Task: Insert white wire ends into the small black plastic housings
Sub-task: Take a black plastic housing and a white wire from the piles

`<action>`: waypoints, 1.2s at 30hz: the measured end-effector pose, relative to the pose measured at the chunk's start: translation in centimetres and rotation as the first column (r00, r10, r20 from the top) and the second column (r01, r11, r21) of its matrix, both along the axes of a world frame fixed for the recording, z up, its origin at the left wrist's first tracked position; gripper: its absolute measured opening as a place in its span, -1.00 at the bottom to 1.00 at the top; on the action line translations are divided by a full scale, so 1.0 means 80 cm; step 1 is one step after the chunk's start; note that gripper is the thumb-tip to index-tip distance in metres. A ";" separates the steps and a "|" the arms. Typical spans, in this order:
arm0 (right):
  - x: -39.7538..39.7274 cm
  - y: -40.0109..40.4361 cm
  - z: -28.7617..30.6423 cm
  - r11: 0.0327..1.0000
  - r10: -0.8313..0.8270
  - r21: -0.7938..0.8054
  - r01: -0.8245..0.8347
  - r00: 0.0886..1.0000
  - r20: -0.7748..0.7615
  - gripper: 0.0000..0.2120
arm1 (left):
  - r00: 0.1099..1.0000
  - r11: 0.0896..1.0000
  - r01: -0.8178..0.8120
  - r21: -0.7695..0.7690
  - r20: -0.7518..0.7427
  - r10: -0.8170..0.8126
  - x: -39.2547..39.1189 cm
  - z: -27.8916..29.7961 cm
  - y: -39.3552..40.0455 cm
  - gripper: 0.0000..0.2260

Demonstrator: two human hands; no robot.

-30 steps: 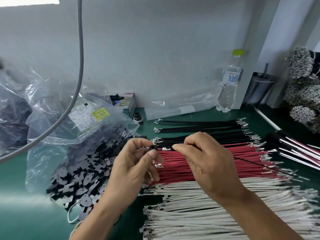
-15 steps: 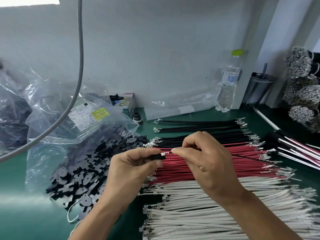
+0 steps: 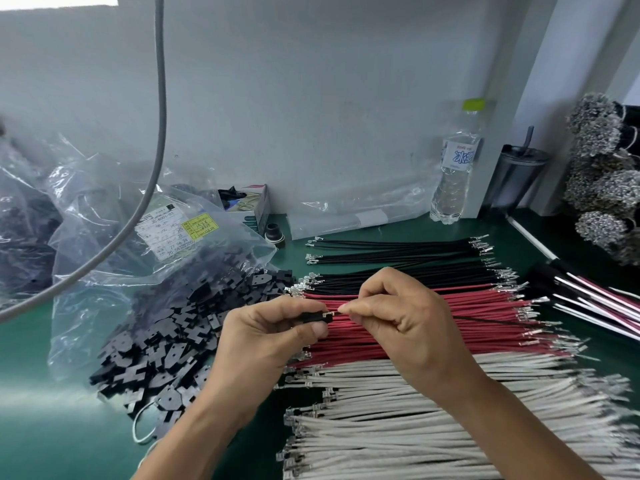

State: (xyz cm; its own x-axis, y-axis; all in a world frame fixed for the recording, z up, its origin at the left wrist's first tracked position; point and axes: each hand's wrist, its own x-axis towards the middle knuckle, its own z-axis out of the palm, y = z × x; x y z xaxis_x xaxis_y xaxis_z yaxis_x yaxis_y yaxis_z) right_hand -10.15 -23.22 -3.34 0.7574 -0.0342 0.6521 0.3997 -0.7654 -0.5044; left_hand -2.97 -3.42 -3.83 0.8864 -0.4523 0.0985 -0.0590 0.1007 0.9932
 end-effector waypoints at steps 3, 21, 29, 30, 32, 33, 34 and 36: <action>0.001 0.008 -0.001 1.000 0.020 -0.016 -0.021 0.999 -0.029 -0.87 | 0.997 1.000 0.007 -0.002 0.077 -0.007 -0.005 -0.001 -0.004 -0.79; 0.009 0.015 -0.011 0.958 -0.069 -0.273 0.084 0.996 0.064 -0.94 | 0.966 0.995 -0.092 0.045 0.248 0.078 -0.007 -0.003 -0.001 -0.82; 0.006 0.021 -0.005 0.886 -0.194 -0.364 0.286 0.943 0.270 -0.91 | 0.961 0.977 -0.212 -0.032 0.174 0.214 -0.003 -0.002 -0.005 -0.81; 0.005 0.021 -0.008 0.882 -0.171 -0.407 0.239 0.965 0.196 -0.94 | 0.962 0.972 -0.231 -0.049 0.140 0.236 0.000 -0.002 -0.003 -0.82; 0.004 0.023 -0.013 0.872 -0.186 -0.461 0.165 0.982 -0.001 -0.92 | 0.962 0.965 -0.254 -0.068 0.082 0.259 0.003 -0.002 0.000 -0.82; 0.004 0.023 -0.015 0.875 -0.202 -0.460 0.149 0.977 -0.067 -0.89 | 0.963 0.964 -0.257 -0.070 0.063 0.261 0.004 -0.002 0.000 -0.82; 0.005 0.024 -0.015 0.883 -0.209 -0.447 0.143 0.973 -0.101 -0.89 | 0.965 0.964 -0.256 -0.068 0.049 0.259 0.005 -0.001 0.000 -0.82; 0.006 0.024 -0.014 0.901 -0.196 -0.413 0.130 0.973 -0.121 -0.92 | 0.966 0.965 -0.254 -0.059 0.026 0.256 0.006 -0.001 -0.001 -0.82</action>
State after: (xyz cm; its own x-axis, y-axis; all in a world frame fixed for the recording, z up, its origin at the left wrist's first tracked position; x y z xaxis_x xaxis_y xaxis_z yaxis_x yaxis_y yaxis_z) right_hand -9.65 -21.27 -4.46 0.8563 0.0727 0.5114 0.1936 -0.9630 -0.1872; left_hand -2.53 -3.49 -3.94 0.9675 -0.2050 0.1479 -0.1224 0.1321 0.9837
